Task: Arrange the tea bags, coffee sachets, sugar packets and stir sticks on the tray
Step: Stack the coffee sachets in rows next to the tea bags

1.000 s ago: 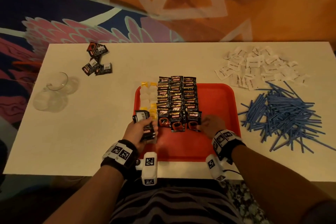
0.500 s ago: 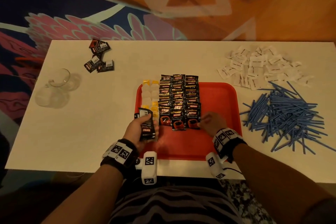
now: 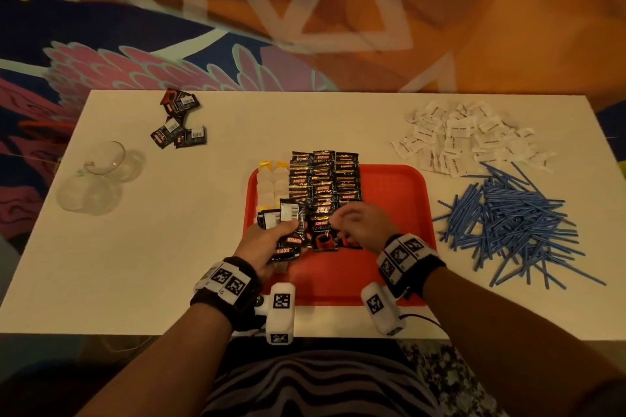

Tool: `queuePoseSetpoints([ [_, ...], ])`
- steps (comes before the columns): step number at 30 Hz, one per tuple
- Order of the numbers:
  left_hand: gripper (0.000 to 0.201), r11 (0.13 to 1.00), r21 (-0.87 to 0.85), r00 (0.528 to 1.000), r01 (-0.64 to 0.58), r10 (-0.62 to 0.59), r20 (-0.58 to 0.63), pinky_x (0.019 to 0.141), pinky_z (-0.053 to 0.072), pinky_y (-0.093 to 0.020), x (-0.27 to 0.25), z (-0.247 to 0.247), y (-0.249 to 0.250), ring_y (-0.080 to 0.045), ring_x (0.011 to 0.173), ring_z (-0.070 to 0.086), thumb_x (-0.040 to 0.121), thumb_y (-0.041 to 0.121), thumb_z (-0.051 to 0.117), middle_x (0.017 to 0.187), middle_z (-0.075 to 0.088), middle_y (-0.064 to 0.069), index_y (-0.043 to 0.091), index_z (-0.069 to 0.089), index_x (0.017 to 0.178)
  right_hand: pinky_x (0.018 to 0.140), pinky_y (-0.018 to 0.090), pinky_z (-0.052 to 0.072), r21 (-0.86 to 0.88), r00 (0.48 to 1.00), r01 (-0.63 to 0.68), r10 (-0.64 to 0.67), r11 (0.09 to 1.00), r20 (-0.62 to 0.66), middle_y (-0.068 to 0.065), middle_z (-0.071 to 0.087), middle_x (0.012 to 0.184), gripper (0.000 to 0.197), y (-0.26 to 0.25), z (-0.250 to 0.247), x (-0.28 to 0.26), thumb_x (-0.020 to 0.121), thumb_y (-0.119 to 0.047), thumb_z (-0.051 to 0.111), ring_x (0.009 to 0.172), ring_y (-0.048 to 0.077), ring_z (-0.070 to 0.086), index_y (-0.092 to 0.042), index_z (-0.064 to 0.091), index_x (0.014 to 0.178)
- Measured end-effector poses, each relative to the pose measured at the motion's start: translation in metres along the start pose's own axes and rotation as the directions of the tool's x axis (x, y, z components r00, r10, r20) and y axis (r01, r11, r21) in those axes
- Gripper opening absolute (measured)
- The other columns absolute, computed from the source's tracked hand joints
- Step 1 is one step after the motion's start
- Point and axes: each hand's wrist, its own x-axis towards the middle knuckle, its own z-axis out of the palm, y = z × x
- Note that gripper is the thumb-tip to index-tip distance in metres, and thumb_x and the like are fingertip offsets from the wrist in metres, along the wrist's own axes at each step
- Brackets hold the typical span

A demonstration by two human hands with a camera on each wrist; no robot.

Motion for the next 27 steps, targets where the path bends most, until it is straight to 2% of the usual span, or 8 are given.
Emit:
queuePoseSetpoints([
  [2, 0.033, 1.0, 0.013, 1.0, -0.013, 0.013, 0.028, 0.056, 0.058, -0.038, -0.003, 0.004, 0.004, -0.033, 0.077, 0.071, 0.084, 0.016, 0.076, 0.099, 0.074, -0.02, 0.011, 0.069, 0.115, 0.055, 0.02, 0.051, 0.105, 0.998, 0.019, -0.025, 0.994, 0.055, -0.003, 0.069, 0.076, 0.022, -0.019, 0.009, -0.003, 0.086, -0.029, 0.072, 0.058, 0.003, 0.063, -0.013, 0.066, 0.1],
  [6, 0.045, 0.996, 0.026, 0.995, -0.089, 0.087, 0.053, 0.082, 0.058, -0.055, -0.003, 0.005, 0.005, -0.037, 0.093, 0.072, 0.074, 0.027, 0.084, 0.107, 0.073, -0.019, 0.013, 0.071, 0.115, 0.049, 0.018, 0.047, 0.25, 0.999, 0.005, -0.013, 0.968, 0.031, 0.005, 0.069, 0.084, 0.033, -0.037, 0.024, -0.001, 0.083, -0.018, 0.077, 0.054, 0.005, 0.062, -0.007, 0.061, 0.109],
  [9, 0.055, 0.998, -0.041, 0.999, -0.045, 0.044, -0.031, 0.06, 0.051, -0.032, -0.005, 0.004, 0.011, -0.02, 0.059, 0.062, 0.061, 0.05, 0.085, 0.08, 0.068, -0.009, 0.01, 0.071, 0.096, 0.057, 0.022, 0.052, 0.307, 0.99, 0.098, -0.061, 0.947, -0.127, 0.011, 0.071, 0.092, 0.029, -0.041, 0.025, 0.004, 0.079, -0.01, 0.078, 0.068, 0.014, 0.069, -0.004, 0.066, 0.105],
  [12, 0.053, 0.98, -0.186, 0.997, 0.067, -0.062, 0.034, 0.053, 0.039, -0.026, -0.005, 0.002, 0.014, -0.014, 0.05, 0.047, 0.065, 0.065, 0.076, 0.065, 0.055, -0.001, 0.016, 0.063, 0.08, 0.072, 0.024, 0.057, 0.24, 0.96, 0.266, -0.233, 0.934, -0.155, 0.005, 0.073, 0.089, 0.021, -0.049, 0.024, -0.001, 0.076, 0.006, 0.074, 0.082, 0.015, 0.071, -0.015, 0.072, 0.079],
  [15, 0.021, 0.953, -0.296, 0.998, 0.06, -0.054, 0.028, 0.047, 0.05, -0.025, -0.01, 0.005, 0.018, -0.018, 0.052, 0.064, 0.092, 0.031, 0.065, 0.069, 0.069, -0.007, 0.01, 0.065, 0.095, 0.073, 0.014, 0.053, 0.101, 0.945, 0.326, -0.326, 0.94, -0.011, -0.004, 0.071, 0.091, 0.032, -0.052, 0.029, -0.011, 0.076, 0.019, 0.064, 0.08, -0.003, 0.067, -0.012, 0.072, 0.074],
  [18, 0.026, 0.966, -0.244, 0.994, -0.091, 0.073, -0.079, 0.067, 0.06, -0.04, -0.008, 0.001, 0.02, -0.031, 0.082, 0.074, 0.087, 0.002, 0.067, 0.096, 0.075, -0.019, 0.003, 0.068, 0.113, 0.067, 0.011, 0.05, 0.014, 0.942, 0.335, -0.335, 0.942, 0.012, 0.0, 0.065, 0.11, 0.036, -0.045, 0.031, -0.012, 0.08, 0.018, 0.054, 0.084, -0.001, 0.066, -0.014, 0.069, 0.081],
  [22, 0.025, 0.964, -0.05, 0.955, -0.262, 0.252, -0.157, 0.083, 0.058, -0.046, -0.005, -0.001, 0.018, -0.031, 0.095, 0.073, 0.085, -0.002, 0.07, 0.1, 0.076, -0.013, 0.011, 0.071, 0.107, 0.061, 0.019, 0.048, 0.098, 0.985, 0.158, -0.164, 0.983, 0.053, 0.0, 0.063, 0.097, 0.022, -0.042, 0.034, -0.015, 0.086, -0.006, 0.067, 0.069, 0.001, 0.061, -0.021, 0.06, 0.1],
  [27, 0.028, 0.977, -0.056, 0.972, -0.204, 0.195, -0.135, 0.086, 0.057, -0.048, -0.007, 0.002, 0.017, -0.034, 0.095, 0.073, 0.084, 0.008, 0.075, 0.1, 0.075, -0.015, 0.008, 0.07, 0.112, 0.056, 0.02, 0.047, -0.135, 0.989, 0.13, -0.12, 0.982, 0.081, -0.01, 0.061, 0.062, 0.023, -0.04, 0.037, -0.01, 0.081, -0.02, 0.078, 0.053, 0.001, 0.058, -0.028, 0.061, 0.067],
])
